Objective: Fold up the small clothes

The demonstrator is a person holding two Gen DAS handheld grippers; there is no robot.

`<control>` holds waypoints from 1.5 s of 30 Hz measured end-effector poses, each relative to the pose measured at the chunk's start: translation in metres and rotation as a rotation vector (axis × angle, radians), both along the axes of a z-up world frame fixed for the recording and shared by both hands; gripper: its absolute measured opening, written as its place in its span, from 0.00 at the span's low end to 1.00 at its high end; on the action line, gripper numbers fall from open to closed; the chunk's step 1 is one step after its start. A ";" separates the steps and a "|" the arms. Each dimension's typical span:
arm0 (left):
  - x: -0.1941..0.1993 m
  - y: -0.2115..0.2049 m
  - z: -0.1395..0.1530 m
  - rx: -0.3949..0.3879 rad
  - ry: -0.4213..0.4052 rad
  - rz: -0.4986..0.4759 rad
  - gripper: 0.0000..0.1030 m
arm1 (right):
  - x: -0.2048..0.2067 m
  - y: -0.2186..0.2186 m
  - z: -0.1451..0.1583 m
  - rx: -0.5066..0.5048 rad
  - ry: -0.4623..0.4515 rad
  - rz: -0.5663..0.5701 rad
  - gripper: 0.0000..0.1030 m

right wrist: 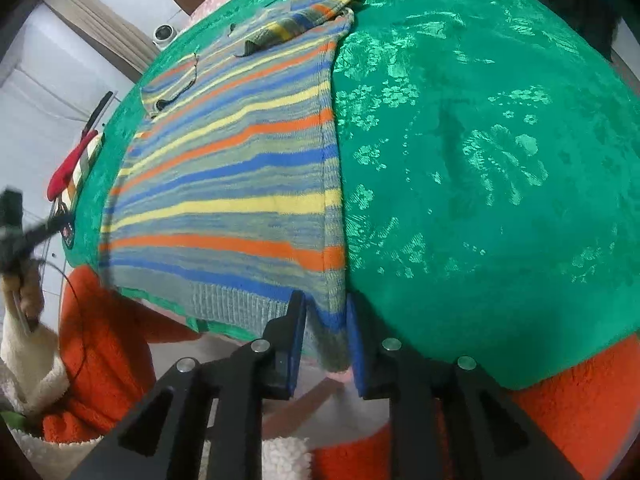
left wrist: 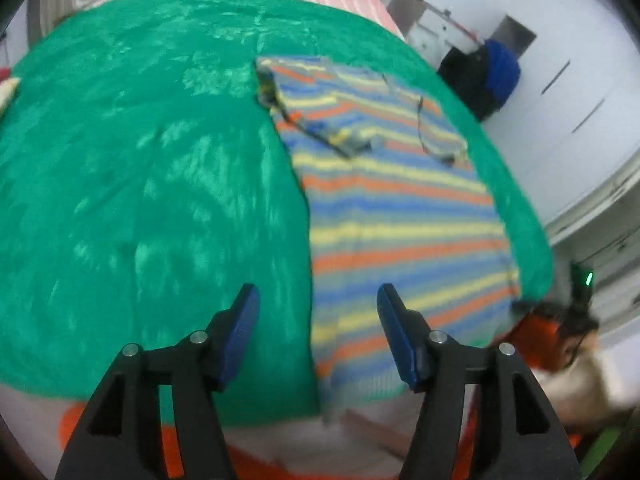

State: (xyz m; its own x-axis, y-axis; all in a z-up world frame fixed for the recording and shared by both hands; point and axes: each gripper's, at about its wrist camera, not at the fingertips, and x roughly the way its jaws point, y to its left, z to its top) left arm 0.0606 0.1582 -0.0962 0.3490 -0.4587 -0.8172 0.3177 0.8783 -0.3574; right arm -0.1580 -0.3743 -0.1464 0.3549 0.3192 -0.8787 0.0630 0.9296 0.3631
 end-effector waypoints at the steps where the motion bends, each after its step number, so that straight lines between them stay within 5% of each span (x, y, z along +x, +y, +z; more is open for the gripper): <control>1: 0.014 -0.006 -0.004 -0.003 0.011 -0.006 0.60 | 0.001 0.000 -0.001 0.006 -0.002 -0.005 0.21; 4: 0.051 -0.030 -0.028 -0.018 0.079 -0.028 0.57 | 0.002 0.001 0.000 0.011 -0.016 -0.012 0.21; 7: 0.077 -0.055 -0.049 0.000 0.125 -0.048 0.41 | 0.003 0.006 0.002 -0.002 -0.035 -0.005 0.21; 8: 0.085 -0.063 -0.057 0.024 0.134 -0.046 0.09 | 0.004 0.006 0.002 -0.005 -0.038 -0.003 0.21; 9: 0.088 -0.070 -0.063 0.062 0.134 -0.029 0.02 | 0.004 0.006 0.001 -0.008 -0.038 -0.002 0.21; 12: 0.087 -0.070 -0.053 0.163 0.062 0.058 0.00 | 0.009 0.006 -0.002 -0.016 -0.037 -0.003 0.21; 19: 0.075 -0.055 -0.058 0.222 0.031 0.066 0.01 | 0.014 0.007 -0.007 -0.024 -0.040 0.008 0.22; 22: 0.059 -0.044 -0.046 0.176 0.047 0.097 0.13 | 0.014 0.004 -0.003 -0.009 -0.034 0.011 0.23; 24: 0.035 -0.032 -0.033 0.146 0.025 0.099 0.44 | 0.009 0.001 0.004 -0.027 -0.041 0.020 0.30; 26: 0.004 -0.026 -0.026 0.141 0.018 0.072 0.58 | 0.002 0.000 0.009 -0.038 -0.038 0.038 0.34; 32: -0.059 -0.046 -0.058 0.300 0.056 -0.033 0.59 | 0.001 0.014 -0.006 -0.023 0.025 0.139 0.33; 33: -0.063 -0.050 -0.063 0.320 0.057 -0.043 0.53 | 0.003 0.015 -0.009 -0.027 0.030 0.142 0.31; 34: -0.066 -0.055 -0.067 0.331 0.059 -0.047 0.44 | 0.005 0.016 -0.011 -0.021 0.033 0.141 0.16; 36: -0.070 -0.062 -0.073 0.323 0.068 -0.071 0.04 | 0.007 0.015 -0.008 -0.021 0.030 0.127 0.06; 39: -0.076 -0.068 -0.074 0.394 0.028 -0.099 0.04 | 0.001 0.013 0.004 -0.079 0.055 0.109 0.05; 43: -0.077 -0.067 -0.077 0.393 0.017 -0.081 0.09 | -0.006 0.008 -0.003 -0.096 0.080 0.071 0.06; 45: -0.083 -0.062 -0.065 0.387 0.004 -0.061 0.28 | -0.002 0.010 -0.007 -0.105 0.087 0.079 0.16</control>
